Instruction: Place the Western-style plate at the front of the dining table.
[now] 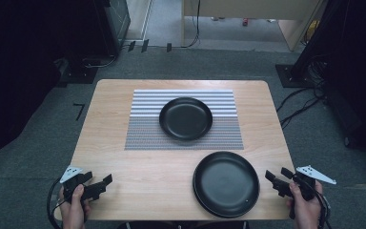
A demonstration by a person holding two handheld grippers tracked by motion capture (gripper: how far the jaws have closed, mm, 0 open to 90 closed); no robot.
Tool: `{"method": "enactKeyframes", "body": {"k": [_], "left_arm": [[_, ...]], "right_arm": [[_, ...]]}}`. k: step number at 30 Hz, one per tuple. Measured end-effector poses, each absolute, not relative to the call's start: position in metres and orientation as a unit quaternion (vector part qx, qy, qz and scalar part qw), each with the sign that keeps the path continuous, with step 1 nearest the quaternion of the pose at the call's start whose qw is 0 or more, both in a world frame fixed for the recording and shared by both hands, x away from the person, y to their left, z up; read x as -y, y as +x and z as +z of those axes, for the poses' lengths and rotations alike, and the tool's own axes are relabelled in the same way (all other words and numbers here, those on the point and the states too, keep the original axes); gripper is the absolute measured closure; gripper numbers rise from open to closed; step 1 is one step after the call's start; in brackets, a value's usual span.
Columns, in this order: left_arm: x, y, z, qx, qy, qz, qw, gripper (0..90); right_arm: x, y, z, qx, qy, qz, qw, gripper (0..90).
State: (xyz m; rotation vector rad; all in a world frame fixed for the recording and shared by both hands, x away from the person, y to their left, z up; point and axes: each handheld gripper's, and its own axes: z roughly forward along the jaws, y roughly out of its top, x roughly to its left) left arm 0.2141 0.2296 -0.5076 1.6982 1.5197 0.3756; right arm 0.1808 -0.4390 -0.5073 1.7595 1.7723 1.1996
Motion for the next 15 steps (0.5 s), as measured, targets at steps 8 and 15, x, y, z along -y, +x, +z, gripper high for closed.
{"method": "enactKeyframes", "body": {"k": [8,15], "left_arm": [[-0.245,0.206,-0.511,-0.617,0.668,0.198,0.366,10.1],[-0.242,0.206,-0.515,-0.617,0.674,0.219,0.341,10.1]], "right_arm": [[0.446,0.175,-0.517,-0.64,0.642,0.363,0.217,22.9],[0.442,0.177,-0.523,-0.651,0.639,0.33,0.242,22.0]]}}
